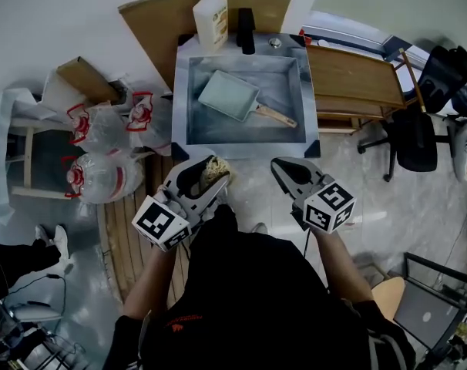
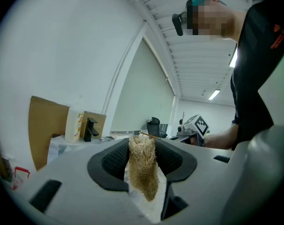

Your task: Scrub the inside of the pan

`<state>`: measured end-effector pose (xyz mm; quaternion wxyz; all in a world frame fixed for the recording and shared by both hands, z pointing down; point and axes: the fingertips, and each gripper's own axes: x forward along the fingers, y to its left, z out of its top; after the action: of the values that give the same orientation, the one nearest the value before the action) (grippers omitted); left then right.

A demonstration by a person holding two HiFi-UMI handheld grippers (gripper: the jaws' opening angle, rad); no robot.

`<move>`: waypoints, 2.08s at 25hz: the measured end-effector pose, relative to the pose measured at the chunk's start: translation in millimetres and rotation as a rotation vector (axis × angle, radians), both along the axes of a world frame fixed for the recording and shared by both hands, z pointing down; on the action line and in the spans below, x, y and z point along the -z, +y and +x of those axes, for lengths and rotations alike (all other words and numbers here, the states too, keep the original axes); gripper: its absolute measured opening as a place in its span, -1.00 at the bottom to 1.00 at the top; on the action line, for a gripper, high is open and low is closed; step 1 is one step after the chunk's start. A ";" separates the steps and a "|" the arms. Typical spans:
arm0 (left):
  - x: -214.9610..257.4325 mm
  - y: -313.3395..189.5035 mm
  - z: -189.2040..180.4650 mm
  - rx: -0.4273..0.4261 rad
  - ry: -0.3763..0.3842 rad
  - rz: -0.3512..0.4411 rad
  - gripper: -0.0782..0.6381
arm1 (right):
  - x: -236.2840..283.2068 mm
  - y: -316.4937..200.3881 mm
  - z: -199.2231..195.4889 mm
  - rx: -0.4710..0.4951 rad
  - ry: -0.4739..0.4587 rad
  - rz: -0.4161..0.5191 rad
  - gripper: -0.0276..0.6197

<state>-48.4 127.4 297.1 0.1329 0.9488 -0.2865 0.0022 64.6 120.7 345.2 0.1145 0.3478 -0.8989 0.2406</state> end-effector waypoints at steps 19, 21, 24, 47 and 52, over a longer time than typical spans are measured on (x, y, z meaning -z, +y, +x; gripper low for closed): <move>-10.2 -141.9 -63.1 -0.075 0.016 -0.021 -0.31 | -10.1 -124.0 -64.8 -0.075 0.042 -0.041 -0.91; -12.6 -149.8 -64.1 -0.078 0.015 -0.024 -0.31 | -11.4 -130.5 -64.9 -0.080 0.046 -0.043 -0.91; -16.9 -159.3 -63.5 -0.078 0.011 -0.032 -0.31 | -14.9 -138.0 -62.2 -0.084 0.048 -0.050 -0.90; -88.4 -229.8 0.3 0.063 -0.020 -0.134 -0.31 | -151.8 -198.8 6.1 0.178 0.310 -0.193 -0.61; -113.2 -245.4 13.9 0.079 -0.046 -0.152 -0.31 | -191.8 -205.8 19.4 0.267 0.444 -0.231 -0.40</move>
<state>-34.6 -118.1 410.3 0.1978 0.9237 -0.3255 0.0407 84.0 -85.1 537.1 0.3783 0.2553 -0.8562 0.2420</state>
